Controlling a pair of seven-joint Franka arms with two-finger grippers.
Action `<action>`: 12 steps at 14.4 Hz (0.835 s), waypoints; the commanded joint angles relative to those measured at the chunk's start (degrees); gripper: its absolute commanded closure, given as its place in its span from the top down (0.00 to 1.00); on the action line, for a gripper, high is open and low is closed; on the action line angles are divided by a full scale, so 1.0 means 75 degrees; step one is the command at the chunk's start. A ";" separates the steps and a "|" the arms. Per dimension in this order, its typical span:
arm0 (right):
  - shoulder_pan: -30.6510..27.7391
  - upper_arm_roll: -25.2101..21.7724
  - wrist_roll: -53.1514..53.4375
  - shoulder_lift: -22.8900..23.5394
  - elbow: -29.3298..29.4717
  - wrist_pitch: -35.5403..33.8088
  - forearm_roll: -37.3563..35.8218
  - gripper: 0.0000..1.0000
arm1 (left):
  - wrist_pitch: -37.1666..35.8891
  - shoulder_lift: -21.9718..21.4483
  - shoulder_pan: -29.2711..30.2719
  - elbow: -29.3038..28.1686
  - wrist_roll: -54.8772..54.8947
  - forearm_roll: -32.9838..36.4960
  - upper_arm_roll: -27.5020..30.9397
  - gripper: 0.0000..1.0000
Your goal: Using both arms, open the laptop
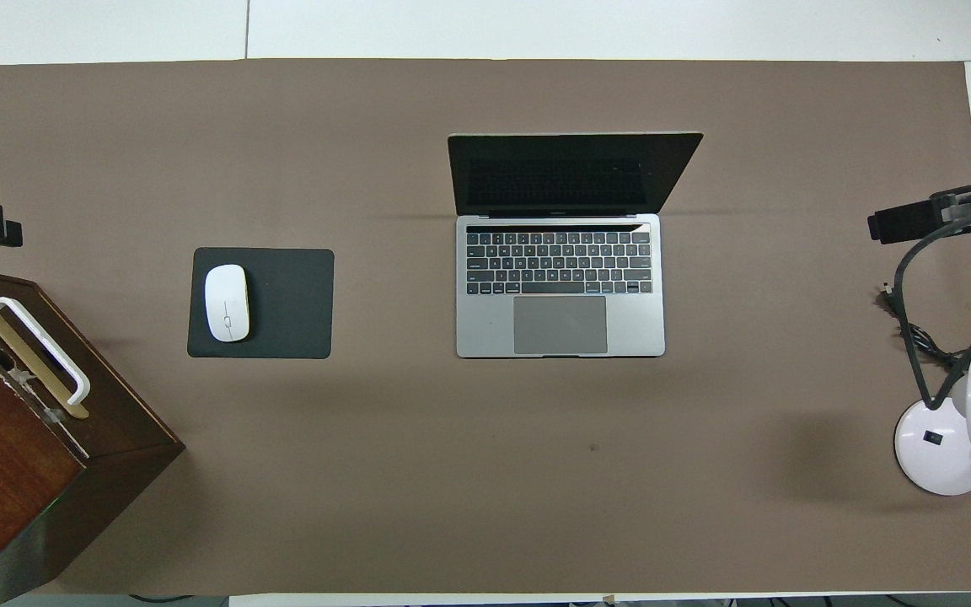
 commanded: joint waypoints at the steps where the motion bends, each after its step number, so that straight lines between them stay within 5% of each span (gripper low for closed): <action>1: -0.0164 0.0076 -0.0233 -0.0294 -0.0385 0.0113 -0.0096 1.00 | -0.0205 -0.0021 0.0005 -0.0084 0.0004 0.0161 -0.0026 1.00; 12: -0.0351 0.0064 0.0071 -0.0165 -0.0280 -0.0437 -0.0154 1.00 | -0.0299 -0.0021 -0.0019 -0.0085 0.0016 0.0161 -0.0026 1.00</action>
